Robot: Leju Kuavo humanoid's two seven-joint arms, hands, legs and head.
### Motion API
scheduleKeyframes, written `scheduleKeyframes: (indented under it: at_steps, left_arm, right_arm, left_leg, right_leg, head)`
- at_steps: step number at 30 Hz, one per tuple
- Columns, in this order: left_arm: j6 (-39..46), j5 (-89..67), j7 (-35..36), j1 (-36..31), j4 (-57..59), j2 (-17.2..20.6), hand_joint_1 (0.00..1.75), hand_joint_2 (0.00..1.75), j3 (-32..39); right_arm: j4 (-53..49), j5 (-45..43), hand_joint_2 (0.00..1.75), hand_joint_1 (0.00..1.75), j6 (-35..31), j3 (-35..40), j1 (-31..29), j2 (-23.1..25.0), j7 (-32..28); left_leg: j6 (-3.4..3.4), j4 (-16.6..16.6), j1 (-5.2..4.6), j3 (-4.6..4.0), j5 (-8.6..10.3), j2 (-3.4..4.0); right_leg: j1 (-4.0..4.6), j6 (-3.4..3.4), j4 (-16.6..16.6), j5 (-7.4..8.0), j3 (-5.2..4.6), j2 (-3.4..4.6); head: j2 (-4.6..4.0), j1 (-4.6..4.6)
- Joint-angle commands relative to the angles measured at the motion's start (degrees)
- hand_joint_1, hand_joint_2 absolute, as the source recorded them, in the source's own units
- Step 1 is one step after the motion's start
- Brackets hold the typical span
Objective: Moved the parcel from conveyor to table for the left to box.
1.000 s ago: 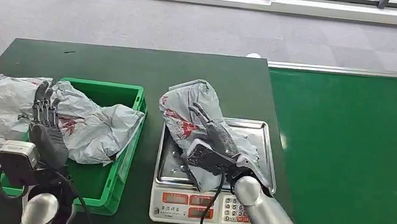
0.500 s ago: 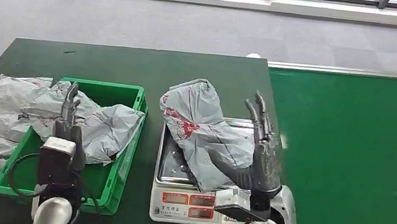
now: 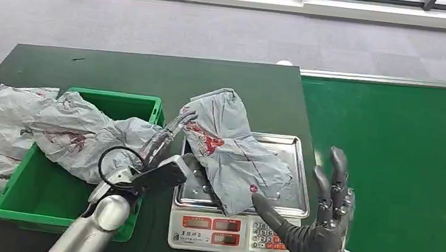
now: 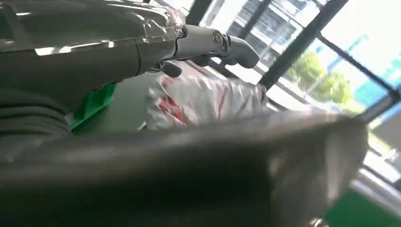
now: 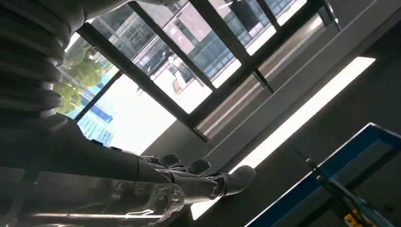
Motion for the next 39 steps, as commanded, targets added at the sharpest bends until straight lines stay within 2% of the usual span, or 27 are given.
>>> scheduleKeyframes:
  at_steps: [1,5,6,8,18,19,22,23,24,25,29,39]
  left_arm:
    - [1.6,-6.2,-2.1,-17.4,29.1,-2.0,0.0,1.75,-13.6]
    - [2.0,-10.0,-1.1,-25.0,39.4,-5.8,0.0,1.75,-16.3]
    - [1.3,-10.5,-1.2,-26.9,42.9,-7.1,0.0,0.0,-16.9]
    - [0.1,-12.0,-0.9,-29.8,48.3,-9.1,0.0,0.0,-18.6]
    - [0.3,-12.7,-1.1,-30.1,50.2,-9.7,0.0,0.0,-19.5]
    - [-0.4,-13.5,-0.8,-30.6,51.6,-10.3,0.0,1.75,-20.4]
    - [-1.5,-15.5,-1.0,-31.4,55.4,-11.5,0.0,1.75,-22.9]
    - [-1.9,-15.8,-1.1,-31.2,56.0,-11.7,0.37,1.75,-23.4]
    - [-2.4,-16.7,-1.2,-31.1,56.6,-11.7,0.96,1.75,-24.6]
    - [-2.6,-16.9,-1.3,-30.9,56.9,-11.8,1.75,1.75,-24.9]
    - [-4.3,-19.0,-2.3,-31.2,58.6,-11.6,1.75,1.75,-27.8]
    - [-1.5,-19.5,-2.2,-31.0,57.5,-10.7,1.75,1.75,-27.7]
  right_arm:
    - [4.3,-2.6,1.75,0.0,-0.1,-1.0,-1.1,0.1,-0.6]
    - [6.0,-3.9,1.75,0.0,-0.1,1.0,-2.2,-0.3,-0.4]
    - [6.1,-3.9,1.75,0.0,-0.1,1.6,-2.6,-0.6,0.2]
    - [6.6,-3.2,1.75,0.0,-0.1,2.6,-2.8,-0.8,1.5]
    - [6.9,-3.2,1.75,0.0,-0.1,3.1,-2.7,-0.9,1.8]
    - [7.3,-2.8,1.75,0.0,-0.1,3.5,-2.6,-0.7,2.3]
    - [6.8,-2.9,1.75,0.0,-0.1,4.8,-2.0,-0.9,3.0]
    - [6.9,-3.6,1.75,0.0,-0.1,5.5,-2.6,-1.4,3.8]
    - [7.1,-3.7,1.75,0.0,-0.1,6.4,-3.5,-1.8,5.0]
    - [7.2,-3.8,1.75,0.0,-0.1,6.8,-3.9,-2.0,5.7]
    - [7.3,-3.0,1.75,0.0,-0.1,8.6,-5.3,-2.1,8.4]
    - [4.5,-2.2,1.75,0.0,-0.1,8.6,-3.8,-2.8,9.8]
  left_leg:
    - [-0.02,-0.1,0.02,-0.03,0.17,-0.31]
    - [0.0,0.0,0.02,-0.06,0.18,-0.24]
    - [0.0,0.0,0.04,-0.08,0.25,-0.27]
    - [-0.03,0.0,0.04,-0.11,0.27,-0.28]
    - [-0.03,-0.1,0.02,-0.07,0.21,-0.01]
    - [-0.03,0.0,0.04,-0.09,0.2,0.01]
    - [-0.01,0.0,0.03,-0.12,0.2,-0.03]
    - [-0.02,-0.1,0.03,-0.07,0.21,0.0]
    - [-0.01,0.0,0.01,-0.09,0.18,-0.02]
    - [-0.01,-0.1,0.01,-0.09,0.21,0.03]
    - [-0.02,-0.1,0.02,-0.06,0.23,0.12]
    - [0.03,-0.2,0.0,-0.2,0.11,0.17]
  right_leg:
    - [0.02,0.0,-0.1,0.09,0.11,-0.32]
    - [0.03,-0.01,0.0,0.11,0.06,-0.25]
    - [0.05,-0.01,-0.1,0.16,0.06,-0.29]
    - [0.05,0.0,-0.1,0.16,0.05,-0.28]
    - [0.01,-0.02,-0.1,0.17,0.0,0.01]
    - [0.03,-0.02,-0.1,0.17,-0.01,0.03]
    - [0.02,-0.01,-0.1,0.15,-0.02,-0.02]
    - [0.02,-0.01,-0.1,0.18,0.02,0.01]
    - [0.0,-0.01,0.0,0.13,-0.01,0.0]
    - [0.0,-0.01,-0.1,0.17,-0.01,0.04]
    - [0.0,-0.01,-0.2,0.23,0.05,0.13]
    - [-0.03,0.02,-0.2,0.12,0.35,0.17]
  head:
    - [0.0,0.0]
    - [0.0,0.0]
    - [0.0,0.0]
    - [0.0,0.0]
    - [0.0,-0.02]
    - [0.0,0.0]
    - [0.0,0.0]
    - [0.0,0.0]
    - [0.0,0.0]
    - [0.0,0.0]
    - [0.0,0.0]
    - [0.0,0.0]
